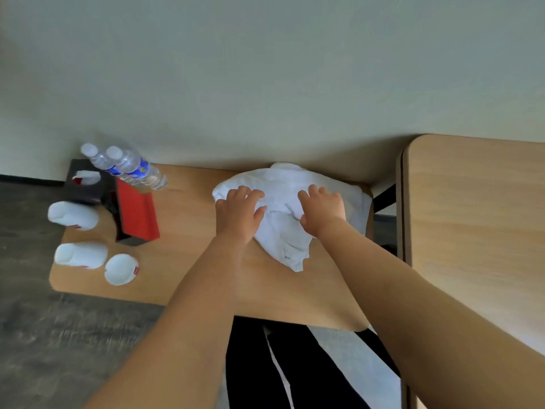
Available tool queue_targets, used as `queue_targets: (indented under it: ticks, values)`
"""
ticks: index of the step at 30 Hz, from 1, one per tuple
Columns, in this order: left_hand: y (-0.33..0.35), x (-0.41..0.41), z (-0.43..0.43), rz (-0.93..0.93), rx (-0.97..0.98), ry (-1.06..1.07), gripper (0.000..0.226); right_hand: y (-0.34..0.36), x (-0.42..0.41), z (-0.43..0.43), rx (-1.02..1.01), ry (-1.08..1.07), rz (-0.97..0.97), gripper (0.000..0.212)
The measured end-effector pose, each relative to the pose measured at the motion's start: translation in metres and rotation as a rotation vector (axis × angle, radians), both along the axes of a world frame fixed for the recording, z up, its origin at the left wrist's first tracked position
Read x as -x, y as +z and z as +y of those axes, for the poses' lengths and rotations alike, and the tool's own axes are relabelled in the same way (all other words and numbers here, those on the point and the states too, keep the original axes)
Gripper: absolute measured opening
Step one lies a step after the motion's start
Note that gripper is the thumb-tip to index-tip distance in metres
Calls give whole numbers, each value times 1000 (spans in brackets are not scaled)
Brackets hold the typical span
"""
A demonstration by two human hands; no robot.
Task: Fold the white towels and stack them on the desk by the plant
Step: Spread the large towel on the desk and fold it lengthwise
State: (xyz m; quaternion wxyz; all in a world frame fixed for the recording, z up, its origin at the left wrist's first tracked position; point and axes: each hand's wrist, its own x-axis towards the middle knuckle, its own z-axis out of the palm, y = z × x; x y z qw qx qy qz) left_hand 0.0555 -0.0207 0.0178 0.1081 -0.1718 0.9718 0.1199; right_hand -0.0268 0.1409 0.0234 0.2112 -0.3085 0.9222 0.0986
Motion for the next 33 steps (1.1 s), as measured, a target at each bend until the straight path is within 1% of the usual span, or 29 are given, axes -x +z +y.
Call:
queue_targets:
  ticks: [4, 7, 10, 12, 14, 16, 20, 23, 26, 28, 31, 33]
  values:
    - [-50, 28, -11, -137, -5, -51, 49, -51, 9, -7, -25, -52, -15, 49]
    - [-82, 42, -19, -211, -47, -28, 61, -88, 15, -12, -15, -83, -6, 65]
    - [-108, 50, -27, -200, -138, 55, 69, -114, 20, -20, 10, -190, -40, 82]
    - [-122, 53, -33, -169, -154, 91, 72, -123, 21, -27, -5, -236, -8, 88]
    - [-128, 55, -38, -116, -85, 104, 67, -124, 20, -33, -41, -239, 40, 85]
    - [-123, 56, -38, -76, -19, 110, 55, -118, 20, -34, -65, -238, 25, 78]
    - [-106, 51, -35, -89, -46, 80, 41, -95, 19, -31, -50, -220, -25, 71]
    - [-86, 39, -37, -37, -143, 99, 34, -74, 15, -27, 17, -207, -24, 60]
    - [-46, 24, -34, 113, -257, 161, 24, -34, 12, -23, 137, -226, -6, 50]
    - [-27, 15, -32, 232, -378, 222, 21, -11, 12, -20, 231, -226, -52, 45]
    - [14, 3, -30, 385, -589, 259, 27, 41, 11, -12, 366, -184, -88, 43]
    - [42, 1, -26, 455, -629, 226, 32, 75, 11, -3, 401, -155, -57, 42]
